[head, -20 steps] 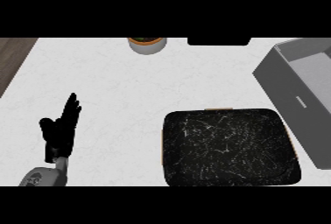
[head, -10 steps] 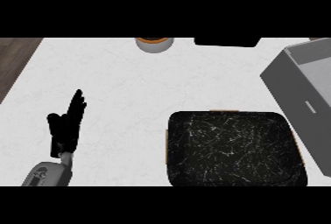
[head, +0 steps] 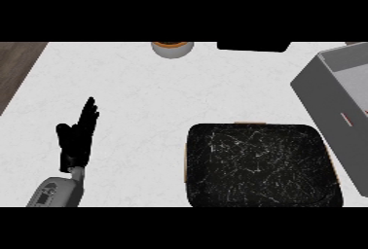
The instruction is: Pick the bell pepper from the tray and place it in the cardboard box
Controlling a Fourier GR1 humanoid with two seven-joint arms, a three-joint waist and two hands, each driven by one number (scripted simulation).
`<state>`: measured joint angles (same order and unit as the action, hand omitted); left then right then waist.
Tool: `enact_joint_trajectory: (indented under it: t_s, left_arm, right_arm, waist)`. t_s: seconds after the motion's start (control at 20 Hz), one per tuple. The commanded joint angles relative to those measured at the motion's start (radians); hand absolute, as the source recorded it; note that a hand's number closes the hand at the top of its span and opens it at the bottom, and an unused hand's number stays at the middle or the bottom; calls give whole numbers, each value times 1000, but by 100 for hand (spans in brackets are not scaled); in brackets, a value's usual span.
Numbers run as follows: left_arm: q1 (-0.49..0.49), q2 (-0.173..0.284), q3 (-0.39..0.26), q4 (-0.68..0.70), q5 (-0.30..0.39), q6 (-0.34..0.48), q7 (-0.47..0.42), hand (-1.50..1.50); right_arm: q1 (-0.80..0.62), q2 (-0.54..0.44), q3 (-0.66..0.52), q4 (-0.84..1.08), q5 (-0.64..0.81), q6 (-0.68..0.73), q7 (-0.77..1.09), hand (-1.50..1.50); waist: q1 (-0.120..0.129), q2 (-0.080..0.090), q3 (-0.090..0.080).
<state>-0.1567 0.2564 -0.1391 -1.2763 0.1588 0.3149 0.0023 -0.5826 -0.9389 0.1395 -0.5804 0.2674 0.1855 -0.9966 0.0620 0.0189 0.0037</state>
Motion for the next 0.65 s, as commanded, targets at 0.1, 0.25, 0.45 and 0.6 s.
enact_joint_trajectory:
  t_s: [0.1,0.25,0.45,0.6]
  left_arm:
    - [-17,4,14,30,0,-8,1,0]
    - [19,-9,0,10,-8,-4,-28,0]
    - [18,5,22,27,10,-21,-31,0]
    - [24,27,23,10,10,-37,-21,0]
  right_arm:
    - [-66,44,-11,91,-71,237,-158,-150]
    - [-60,88,-36,105,-161,332,-140,-150]
    - [-61,62,-66,135,-258,469,-91,-150]
    - [-96,21,-103,176,-323,530,-13,-150]
  waist:
    - [-16,-1,1]
    - [-5,-1,3]
    - [-19,1,2]
    - [-2,3,4]
